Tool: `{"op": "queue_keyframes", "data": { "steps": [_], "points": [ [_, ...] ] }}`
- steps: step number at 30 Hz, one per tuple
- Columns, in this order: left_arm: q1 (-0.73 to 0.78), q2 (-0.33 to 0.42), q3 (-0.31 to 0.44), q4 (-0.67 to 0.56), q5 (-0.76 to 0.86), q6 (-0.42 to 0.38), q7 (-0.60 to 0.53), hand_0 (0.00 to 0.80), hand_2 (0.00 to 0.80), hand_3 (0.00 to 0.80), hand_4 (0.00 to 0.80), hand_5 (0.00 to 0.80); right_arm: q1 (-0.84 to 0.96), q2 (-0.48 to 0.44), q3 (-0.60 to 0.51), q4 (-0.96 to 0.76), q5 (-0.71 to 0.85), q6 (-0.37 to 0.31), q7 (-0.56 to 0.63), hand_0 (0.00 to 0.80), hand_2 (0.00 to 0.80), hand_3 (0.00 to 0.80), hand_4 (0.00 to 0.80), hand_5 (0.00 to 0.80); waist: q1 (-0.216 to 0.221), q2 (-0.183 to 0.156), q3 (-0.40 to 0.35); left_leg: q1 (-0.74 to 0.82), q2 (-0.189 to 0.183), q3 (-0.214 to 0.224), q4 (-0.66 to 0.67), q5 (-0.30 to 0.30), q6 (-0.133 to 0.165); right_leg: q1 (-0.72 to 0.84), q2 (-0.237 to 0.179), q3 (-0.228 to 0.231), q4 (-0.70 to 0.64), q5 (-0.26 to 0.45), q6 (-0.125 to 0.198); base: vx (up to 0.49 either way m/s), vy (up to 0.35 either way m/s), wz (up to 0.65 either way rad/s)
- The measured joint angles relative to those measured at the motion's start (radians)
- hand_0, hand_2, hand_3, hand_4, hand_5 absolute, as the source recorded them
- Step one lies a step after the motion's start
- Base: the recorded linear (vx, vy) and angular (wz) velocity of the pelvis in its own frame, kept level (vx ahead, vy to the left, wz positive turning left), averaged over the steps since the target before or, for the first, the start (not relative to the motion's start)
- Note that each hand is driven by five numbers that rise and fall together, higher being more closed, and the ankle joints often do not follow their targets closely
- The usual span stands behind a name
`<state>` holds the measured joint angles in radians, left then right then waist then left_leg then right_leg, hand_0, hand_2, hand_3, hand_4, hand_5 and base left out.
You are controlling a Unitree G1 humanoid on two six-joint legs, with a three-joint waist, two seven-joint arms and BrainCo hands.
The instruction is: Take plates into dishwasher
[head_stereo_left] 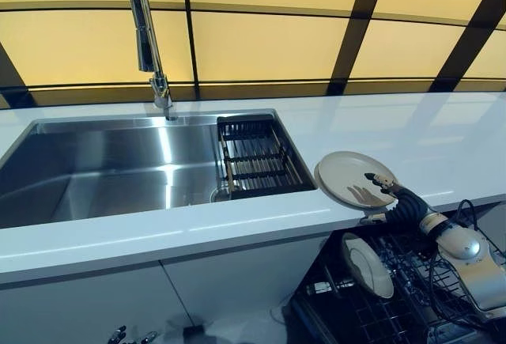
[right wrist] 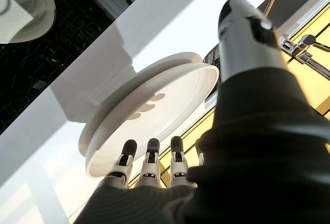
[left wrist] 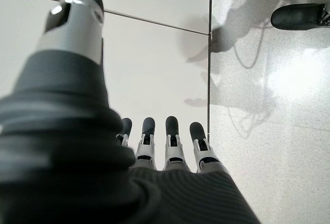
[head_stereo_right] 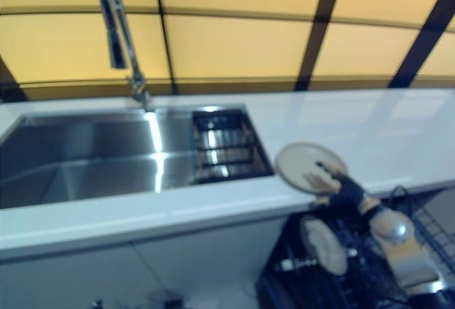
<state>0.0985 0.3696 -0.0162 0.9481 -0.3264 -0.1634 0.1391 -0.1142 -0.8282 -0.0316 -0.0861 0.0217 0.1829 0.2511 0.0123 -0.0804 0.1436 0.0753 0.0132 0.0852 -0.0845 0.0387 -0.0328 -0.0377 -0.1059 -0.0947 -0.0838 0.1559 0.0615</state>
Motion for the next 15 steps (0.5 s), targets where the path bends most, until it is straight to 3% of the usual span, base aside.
{"op": "queue_keyframes", "data": {
  "steps": [15],
  "points": [
    [0.000,-0.001,0.000,0.011,0.006,0.000,0.000,0.000,0.000,0.000,0.000,0.000,-0.003,0.026,0.001,0.000,0.030,0.020,-0.018,0.000,0.000,0.000,0.000,0.000,0.001,0.000,0.000,0.000,0.000,-0.001,0.000,0.000,0.000,0.000,0.000,-0.001,0.000,0.000,0.000,0.000,0.000,0.00]
  ]
}}
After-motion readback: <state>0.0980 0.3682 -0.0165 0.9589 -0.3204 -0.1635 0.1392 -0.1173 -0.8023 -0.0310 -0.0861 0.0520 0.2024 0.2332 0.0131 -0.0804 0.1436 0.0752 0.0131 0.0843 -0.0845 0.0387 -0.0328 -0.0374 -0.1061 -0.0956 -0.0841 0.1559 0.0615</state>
